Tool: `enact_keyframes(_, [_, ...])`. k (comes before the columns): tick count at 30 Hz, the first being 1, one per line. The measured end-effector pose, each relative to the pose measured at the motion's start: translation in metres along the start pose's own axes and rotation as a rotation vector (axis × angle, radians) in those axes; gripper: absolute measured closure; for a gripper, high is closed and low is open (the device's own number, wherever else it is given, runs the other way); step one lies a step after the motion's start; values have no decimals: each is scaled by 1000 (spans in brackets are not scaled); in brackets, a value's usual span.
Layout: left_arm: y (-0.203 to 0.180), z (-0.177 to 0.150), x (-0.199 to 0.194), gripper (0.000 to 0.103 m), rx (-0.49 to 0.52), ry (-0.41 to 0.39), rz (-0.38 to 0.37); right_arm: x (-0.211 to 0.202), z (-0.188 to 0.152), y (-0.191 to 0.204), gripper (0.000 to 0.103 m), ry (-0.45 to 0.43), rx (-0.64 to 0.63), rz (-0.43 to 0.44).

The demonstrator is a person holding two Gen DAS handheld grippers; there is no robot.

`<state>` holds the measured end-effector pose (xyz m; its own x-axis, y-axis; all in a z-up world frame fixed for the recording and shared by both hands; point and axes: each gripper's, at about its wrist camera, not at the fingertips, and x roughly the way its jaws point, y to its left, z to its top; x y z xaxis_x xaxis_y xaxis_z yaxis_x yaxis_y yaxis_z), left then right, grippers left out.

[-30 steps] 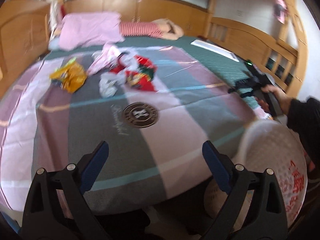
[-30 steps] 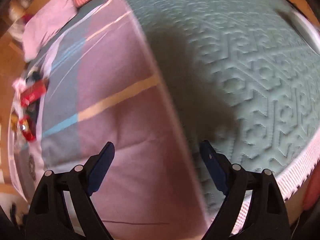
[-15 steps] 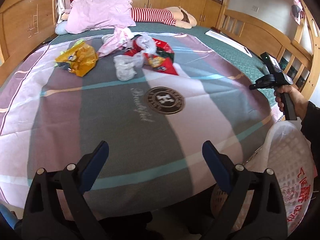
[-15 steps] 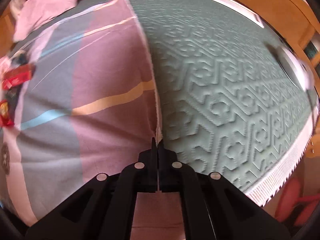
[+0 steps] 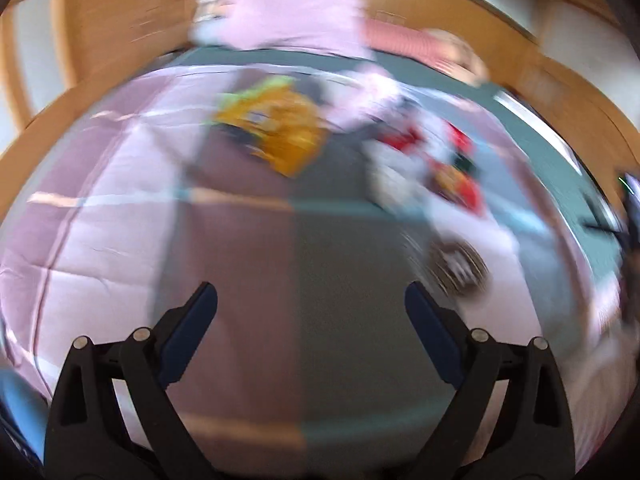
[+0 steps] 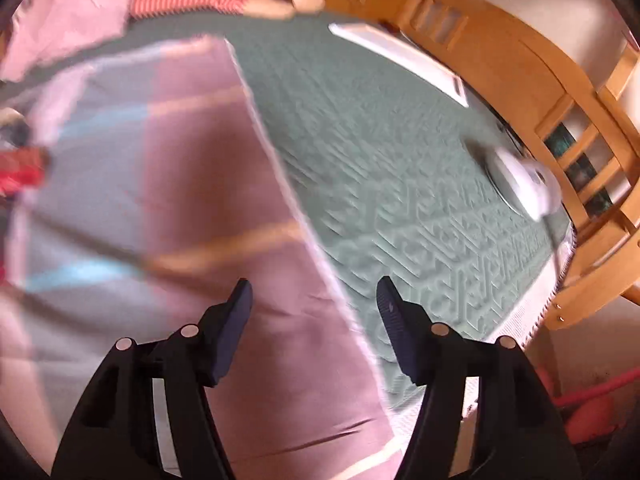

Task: Collect trash
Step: 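Grasp the red snack bag with the right tool and lift it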

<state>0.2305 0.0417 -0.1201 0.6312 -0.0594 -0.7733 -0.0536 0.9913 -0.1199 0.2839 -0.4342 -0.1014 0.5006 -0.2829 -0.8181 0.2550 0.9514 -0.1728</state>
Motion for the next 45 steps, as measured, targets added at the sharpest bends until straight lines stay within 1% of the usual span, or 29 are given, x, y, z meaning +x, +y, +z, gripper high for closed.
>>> enact_keyframes(2, [11,21,13,9,-48,-15,23,-20,10,42,39,-18,-43,150])
enact_keyframes(3, [15,28,19,9,-53,-31,56,-27,12,64,39,-19,-72,202])
enact_keyframes(4, [19,32,27,9,-54,-44,113,-32,15,92,39,-14,-111,265])
enact_keyframes(5, [24,32,34,9,-65,-28,159,-35,18,119,39,-3,-147,329])
enact_keyframes(7, [33,28,43,14,-105,18,178,-34,21,168,39,21,-194,417])
enact_keyframes(8, [37,27,44,25,-120,25,183,-29,21,193,39,33,-212,432])
enact_keyframes(9, [41,25,44,31,-138,26,187,-22,22,213,39,49,-225,431])
enact_keyframes(11, [51,24,39,31,-168,7,180,0,22,247,39,116,-219,423])
enact_keyframes(13, [57,23,39,30,-197,4,180,20,22,262,41,164,-176,446])
enact_keyframes(14, [61,23,43,28,-212,19,178,22,17,269,49,180,-160,480])
enact_keyframes(15, [65,21,47,27,-228,41,174,21,13,276,65,197,-159,510])
enact_keyframes(16, [70,19,54,27,-250,77,173,17,7,283,74,200,-178,529])
enact_keyframes(18, [80,13,67,27,-290,155,193,4,1,297,84,182,-248,533])
enact_keyframes(19, [87,9,74,27,-320,194,199,-4,-3,300,84,194,-267,570])
enact_keyframes(20, [89,8,73,27,-331,189,195,-12,-8,303,85,225,-275,625])
enact_keyframes(22, [88,9,67,27,-320,158,218,-23,-19,310,85,279,-316,693])
enact_keyframes(23, [88,9,67,26,-317,158,225,-31,-27,315,85,300,-357,715])
enact_keyframes(24, [89,8,67,26,-329,161,210,-38,-35,319,85,316,-397,724])
enact_keyframes(27, [94,10,58,23,-387,111,140,-56,-45,313,86,312,-409,732])
enact_keyframes(29, [88,14,50,20,-392,50,120,-73,-44,295,86,255,-373,704])
enact_keyframes(31, [71,21,51,19,-332,20,84,-82,-42,277,86,217,-314,683])
enact_keyframes(32, [57,26,54,18,-278,17,63,-85,-44,262,85,196,-279,669])
enact_keyframes(34, [31,34,65,16,-186,24,-4,-93,-49,239,85,156,-227,621])
enact_keyframes(35, [12,38,73,16,-122,33,-53,-96,-52,225,85,139,-187,595])
enact_keyframes(38, [-27,37,86,14,21,47,-83,-102,-69,197,85,133,-79,599])
enact_keyframes(40, [-49,32,100,16,103,84,-98,-108,-86,188,85,126,-20,594])
enact_keyframes(42, [-55,28,106,36,123,97,-131,-109,-97,174,85,130,22,587])
enact_keyframes(43, [-57,27,106,40,122,92,-154,-109,-102,171,85,130,43,582])
enact_keyframes(45, [-59,26,102,65,128,87,-188,-105,-112,163,85,128,96,581])
